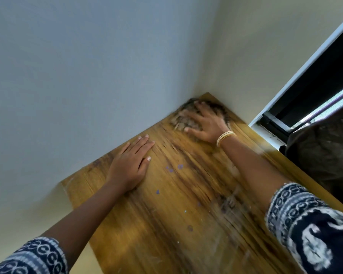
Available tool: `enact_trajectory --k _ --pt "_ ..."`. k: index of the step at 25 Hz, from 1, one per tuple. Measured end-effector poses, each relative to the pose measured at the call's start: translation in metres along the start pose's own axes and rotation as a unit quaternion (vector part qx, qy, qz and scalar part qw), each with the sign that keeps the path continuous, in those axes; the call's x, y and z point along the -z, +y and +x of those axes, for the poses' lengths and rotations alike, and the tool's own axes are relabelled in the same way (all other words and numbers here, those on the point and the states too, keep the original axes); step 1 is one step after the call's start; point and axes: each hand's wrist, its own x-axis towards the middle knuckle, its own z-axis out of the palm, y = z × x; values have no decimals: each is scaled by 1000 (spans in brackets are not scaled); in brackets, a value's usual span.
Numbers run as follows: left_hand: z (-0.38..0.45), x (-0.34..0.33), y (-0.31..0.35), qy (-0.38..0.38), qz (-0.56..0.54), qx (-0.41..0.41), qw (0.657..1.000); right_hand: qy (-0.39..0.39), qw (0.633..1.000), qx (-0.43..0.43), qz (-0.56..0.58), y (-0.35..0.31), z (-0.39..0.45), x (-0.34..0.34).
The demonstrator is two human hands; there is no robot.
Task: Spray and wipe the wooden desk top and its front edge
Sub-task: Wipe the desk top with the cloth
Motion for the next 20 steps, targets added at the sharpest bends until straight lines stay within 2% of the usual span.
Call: enact_trajectory --k 2,3,6,8,10,12,13,14,15,17,18,20 --pt "0 1 0 1 -3 2 1000 15 986 -161 41 20 14 2" --pt "1 1 0 1 -5 1 1000 22 975 -213 52 15 21 -1" --pt "0 1 1 -1 1 -2 1000 35 952 -286 104 -43 33 -11" --pt "0 1 1 2 1 -3 1000 34 968 -230 95 -80 18 -16" --pt "0 0 0 3 8 -4 1000 26 996 -71 44 -94 -15 -22" --pt "0 0 1 4 14 -4 1000 -6 995 101 2 -73 -36 -17" --pt "0 1 1 4 11 -5 1000 -11 990 139 -11 -54 -34 -11" --pt "1 1 1 4 6 -5 1000 -8 992 125 -18 -33 -25 -6" --pt "1 1 1 4 2 -5 1000 1 998 66 -12 -13 -13 -1" --pt "1 1 2 5 0 1 1000 15 995 -101 14 15 10 3" --pt "0 1 2 6 2 3 1000 23 985 -168 22 19 19 0" --pt "1 1 2 9 3 0 1000 49 967 -245 46 2 31 -8"
